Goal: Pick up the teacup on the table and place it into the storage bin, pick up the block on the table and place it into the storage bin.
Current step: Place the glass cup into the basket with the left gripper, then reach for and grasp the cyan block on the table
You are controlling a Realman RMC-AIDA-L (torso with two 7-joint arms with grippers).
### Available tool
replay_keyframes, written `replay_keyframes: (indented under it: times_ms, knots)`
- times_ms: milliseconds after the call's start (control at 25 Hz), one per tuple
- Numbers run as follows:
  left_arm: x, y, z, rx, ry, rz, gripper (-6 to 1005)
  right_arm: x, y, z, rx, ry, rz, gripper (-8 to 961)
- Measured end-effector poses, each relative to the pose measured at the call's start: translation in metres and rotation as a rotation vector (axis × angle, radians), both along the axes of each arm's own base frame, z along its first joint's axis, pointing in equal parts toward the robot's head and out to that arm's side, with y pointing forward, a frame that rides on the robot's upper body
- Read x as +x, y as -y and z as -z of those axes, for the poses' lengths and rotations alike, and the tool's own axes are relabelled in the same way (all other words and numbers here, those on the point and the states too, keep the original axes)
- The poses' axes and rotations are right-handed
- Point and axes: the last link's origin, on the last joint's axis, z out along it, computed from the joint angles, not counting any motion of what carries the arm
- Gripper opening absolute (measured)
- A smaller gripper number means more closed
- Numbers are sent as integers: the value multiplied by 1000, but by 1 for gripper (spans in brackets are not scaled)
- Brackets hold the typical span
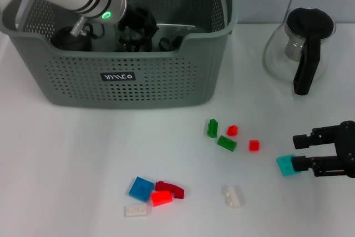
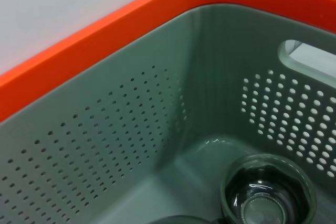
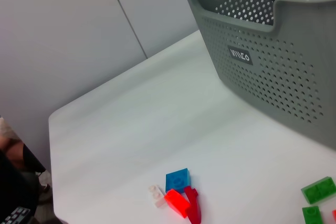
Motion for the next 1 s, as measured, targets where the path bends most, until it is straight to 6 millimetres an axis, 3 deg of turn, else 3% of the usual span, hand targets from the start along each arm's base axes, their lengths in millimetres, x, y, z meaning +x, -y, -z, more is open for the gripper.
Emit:
replay_keyframes:
  times_ms: [400,640,680,720,800,880,1000]
  knots:
    - [-2,0,-9,35,25,-19,354,0,0,0,1,0,-1,609]
    - [18,15,-61,102,259,-3,542,1,0,-2,6,4,-1,609]
    - [18,15,-61,102,259,-3,572,1,-1,-3,6,4,-2,609]
    - [29,39,-90,64,468,67,603,1,-1,-3,6,4,-3,609]
    - [33,51,-100,24,565,111,644,1,-1,-4,4,4,-6,609]
    - [34,75,-115,-44,722,202,684,0,-1,-5,4,7,-8,609]
    - [29,113,-122,-179,872,354,745,1,-2,-8,5,13,-5,610]
